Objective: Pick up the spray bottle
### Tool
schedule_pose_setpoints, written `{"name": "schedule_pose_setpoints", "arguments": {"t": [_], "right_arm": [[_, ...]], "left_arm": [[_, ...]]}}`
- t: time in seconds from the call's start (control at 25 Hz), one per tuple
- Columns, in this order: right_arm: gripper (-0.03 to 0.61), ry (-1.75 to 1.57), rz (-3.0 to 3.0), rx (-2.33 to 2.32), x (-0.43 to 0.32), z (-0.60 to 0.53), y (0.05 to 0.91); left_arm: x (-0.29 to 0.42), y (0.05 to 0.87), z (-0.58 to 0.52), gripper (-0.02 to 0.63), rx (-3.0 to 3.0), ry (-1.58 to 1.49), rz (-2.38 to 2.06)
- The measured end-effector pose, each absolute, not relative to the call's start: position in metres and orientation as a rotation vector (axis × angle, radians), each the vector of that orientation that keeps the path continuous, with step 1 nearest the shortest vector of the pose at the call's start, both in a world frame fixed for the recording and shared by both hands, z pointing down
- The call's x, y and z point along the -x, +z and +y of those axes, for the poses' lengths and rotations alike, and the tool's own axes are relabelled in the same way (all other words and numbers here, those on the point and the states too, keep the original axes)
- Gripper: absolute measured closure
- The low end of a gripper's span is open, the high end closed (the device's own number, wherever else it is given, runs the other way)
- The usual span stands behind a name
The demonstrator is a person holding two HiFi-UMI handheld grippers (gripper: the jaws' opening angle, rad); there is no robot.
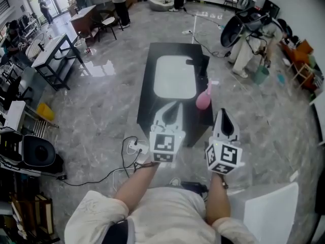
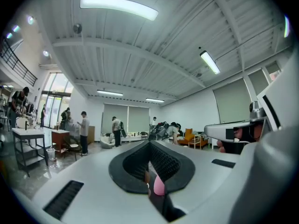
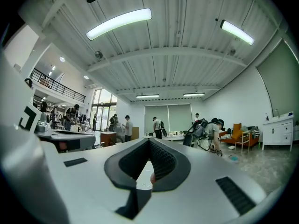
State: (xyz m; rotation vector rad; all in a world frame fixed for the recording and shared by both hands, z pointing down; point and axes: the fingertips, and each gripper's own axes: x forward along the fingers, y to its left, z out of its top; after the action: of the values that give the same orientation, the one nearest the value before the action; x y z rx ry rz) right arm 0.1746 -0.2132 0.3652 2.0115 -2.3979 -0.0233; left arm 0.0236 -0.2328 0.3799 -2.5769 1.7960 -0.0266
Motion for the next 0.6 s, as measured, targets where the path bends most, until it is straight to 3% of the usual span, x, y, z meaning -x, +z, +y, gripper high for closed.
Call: {"name": "schedule_pose_setpoints", "arguments": {"t": [0.6], "right_arm": [[0.574, -0.025, -2.393, -1.975, -0.185, -0.285, 0.389]], "left_arm": [[-0.061, 0.396, -0.294, 0.612, 2.575, -0.004, 1.789]]}}
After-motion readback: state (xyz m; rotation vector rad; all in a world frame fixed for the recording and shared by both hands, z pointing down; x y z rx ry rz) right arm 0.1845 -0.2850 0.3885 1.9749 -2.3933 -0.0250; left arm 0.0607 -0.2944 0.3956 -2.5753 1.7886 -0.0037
